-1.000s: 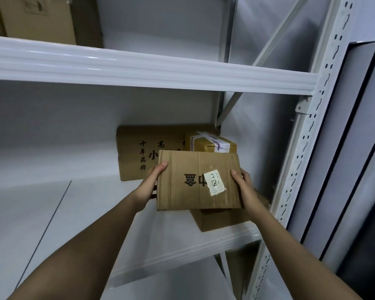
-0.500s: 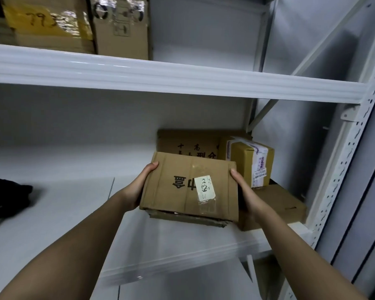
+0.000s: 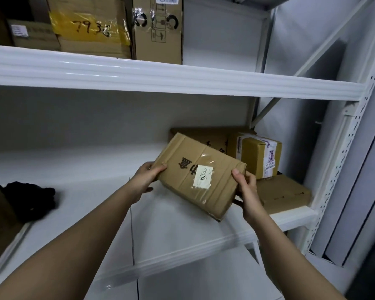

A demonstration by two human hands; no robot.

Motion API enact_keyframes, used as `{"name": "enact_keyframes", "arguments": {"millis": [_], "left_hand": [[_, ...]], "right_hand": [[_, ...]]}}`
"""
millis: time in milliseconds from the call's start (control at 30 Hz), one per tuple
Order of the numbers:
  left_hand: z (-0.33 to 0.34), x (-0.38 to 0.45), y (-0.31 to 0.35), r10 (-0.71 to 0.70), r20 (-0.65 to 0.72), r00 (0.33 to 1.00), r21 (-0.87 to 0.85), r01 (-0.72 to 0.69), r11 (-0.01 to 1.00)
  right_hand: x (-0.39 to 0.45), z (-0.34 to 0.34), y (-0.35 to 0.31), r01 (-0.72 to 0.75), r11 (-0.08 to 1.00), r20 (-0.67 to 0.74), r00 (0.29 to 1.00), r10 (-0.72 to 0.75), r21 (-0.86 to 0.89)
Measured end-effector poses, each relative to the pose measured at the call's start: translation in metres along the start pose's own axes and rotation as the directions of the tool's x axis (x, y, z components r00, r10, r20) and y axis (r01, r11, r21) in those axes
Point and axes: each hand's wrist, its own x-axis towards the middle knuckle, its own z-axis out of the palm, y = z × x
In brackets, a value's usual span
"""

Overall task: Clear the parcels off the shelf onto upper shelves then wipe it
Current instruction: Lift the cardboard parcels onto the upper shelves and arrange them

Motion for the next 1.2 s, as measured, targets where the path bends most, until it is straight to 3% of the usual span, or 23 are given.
{"name": "enact_keyframes", "arguments": {"millis": [100,200,367,667,900,1200], "left_hand": [[0.013,-0.005,0.006,0.029,0.015,0.999,-0.078,-0.028,0.997],[0.033,-0.016,0.012,-0.011,0.124,0.992,-0.187,0.034,0.982],[0.077,-0.029,0.019,0.01,0.291,0.957,-0.214,0.056,0.975],[0.157,-0.058,0.046,0.122,0.381,0.916,-0.3,-0.002,0.954],[0.211,-0.082,0.065,0.246,0.483,0.84,-0.284,-0.116,0.952],[0.272,-0.13,0.097,0.396,0.664,0.634,-0.208,-0.352,0.912]], "right_hand": [[-0.006,-0.002,-0.009,0.038,0.999,-0.104,0.994,-0.036,0.018],[-0.014,-0.01,-0.019,0.038,0.997,-0.147,0.989,-0.028,0.06],[-0.031,-0.027,-0.032,0.022,0.997,-0.191,0.982,-0.006,0.08],[-0.053,-0.069,-0.048,0.08,0.996,-0.402,0.914,-0.057,0.041],[-0.083,-0.105,-0.065,0.169,0.984,-0.595,0.797,-0.098,0.063],[-0.114,-0.15,-0.096,0.437,0.894,-0.789,0.581,-0.202,0.093]]}}
